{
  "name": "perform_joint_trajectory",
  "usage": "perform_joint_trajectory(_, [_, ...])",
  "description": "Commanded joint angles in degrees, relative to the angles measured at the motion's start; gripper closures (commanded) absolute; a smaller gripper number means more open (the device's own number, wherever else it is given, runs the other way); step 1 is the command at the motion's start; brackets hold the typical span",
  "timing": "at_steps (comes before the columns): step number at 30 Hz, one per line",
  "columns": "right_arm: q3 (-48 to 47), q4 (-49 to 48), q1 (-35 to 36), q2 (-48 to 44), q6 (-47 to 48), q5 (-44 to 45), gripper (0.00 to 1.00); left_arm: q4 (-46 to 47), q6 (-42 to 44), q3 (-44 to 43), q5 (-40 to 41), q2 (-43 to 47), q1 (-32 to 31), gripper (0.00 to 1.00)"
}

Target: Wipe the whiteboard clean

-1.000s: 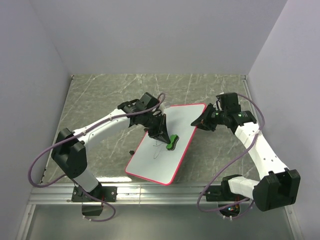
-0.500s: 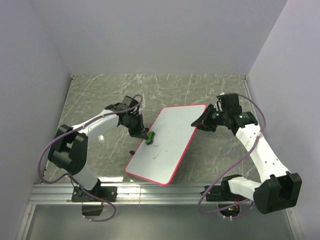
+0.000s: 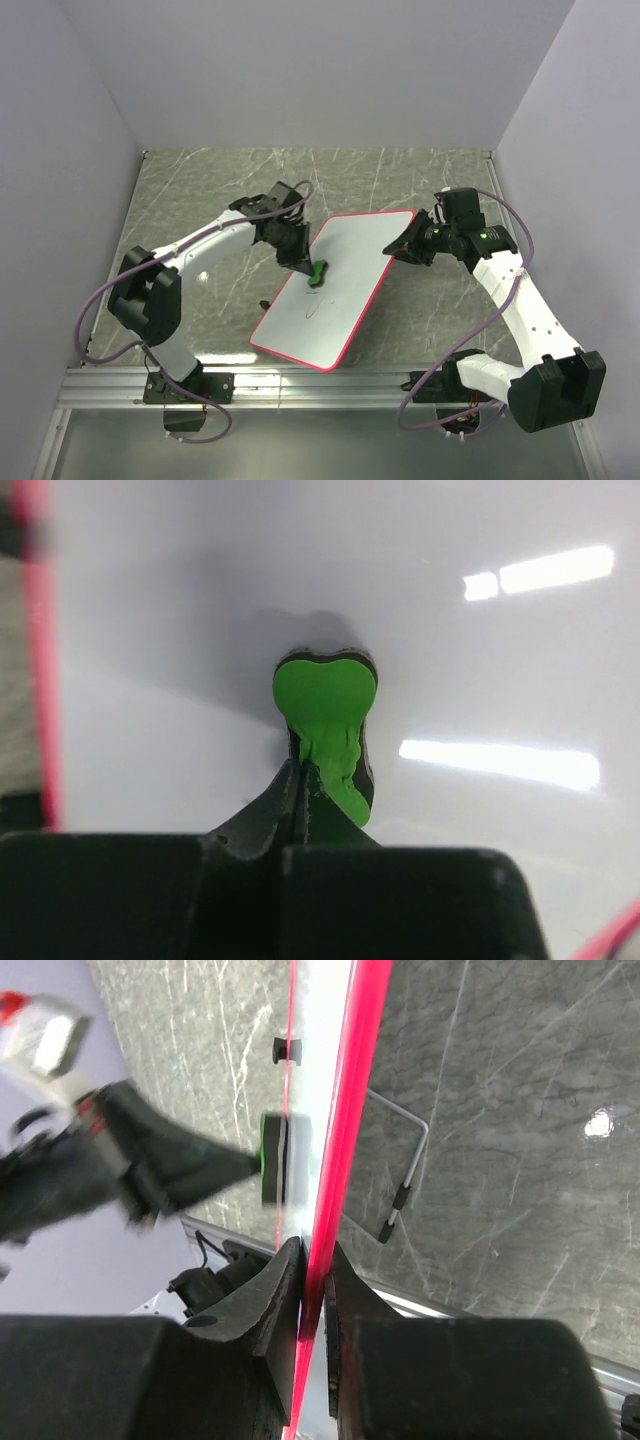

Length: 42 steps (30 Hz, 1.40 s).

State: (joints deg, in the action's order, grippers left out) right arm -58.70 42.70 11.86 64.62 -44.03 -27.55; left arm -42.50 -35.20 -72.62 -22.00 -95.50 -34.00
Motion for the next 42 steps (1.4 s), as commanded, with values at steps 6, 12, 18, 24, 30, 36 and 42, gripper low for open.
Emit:
perform_joint_trajectory(6, [-0.4, -2.6, 0.6, -0.7, 2.8, 0.7, 1.00, -9.7, -4.8, -9.5, -6.5, 5.8, -9.7, 1.00])
perform_joint_trajectory(12, [-0.6, -2.5, 0.6, -1.0, 2.6, 1.1, 1.00, -9.3, -5.6, 3.1, -1.1, 11.9, -9.4, 1.00])
perform_joint_trajectory(18, [0.0, -2.3, 0.5, -2.6, 2.0, 1.2, 1.00, -2.1, -5.1, 15.7, 3.8, 15.0, -3.8, 1.00])
perform_joint_trajectory(24, [0.9, -1.3, 0.5, -4.3, 1.5, 1.5, 1.00, 2.4, -1.4, 15.6, 6.3, 9.7, 2.7, 1.00])
perform_joint_trajectory(30, [0.9, -0.2, 0.6, -6.0, 1.2, 2.3, 1.00, 1.1, 0.3, 8.4, 6.5, 8.3, 2.9, 1.00])
perform_joint_trajectory(36, [3.6, -1.5, 0.5, -7.8, -0.4, 2.2, 1.00, -2.7, 0.6, -0.6, 9.9, 10.2, 2.8, 1.00])
perform_joint_trajectory(42, [5.2, -2.4, 0.6, -8.3, -1.1, 2.3, 1.00, -2.4, 3.1, -6.8, 6.6, 5.2, 1.0, 1.00])
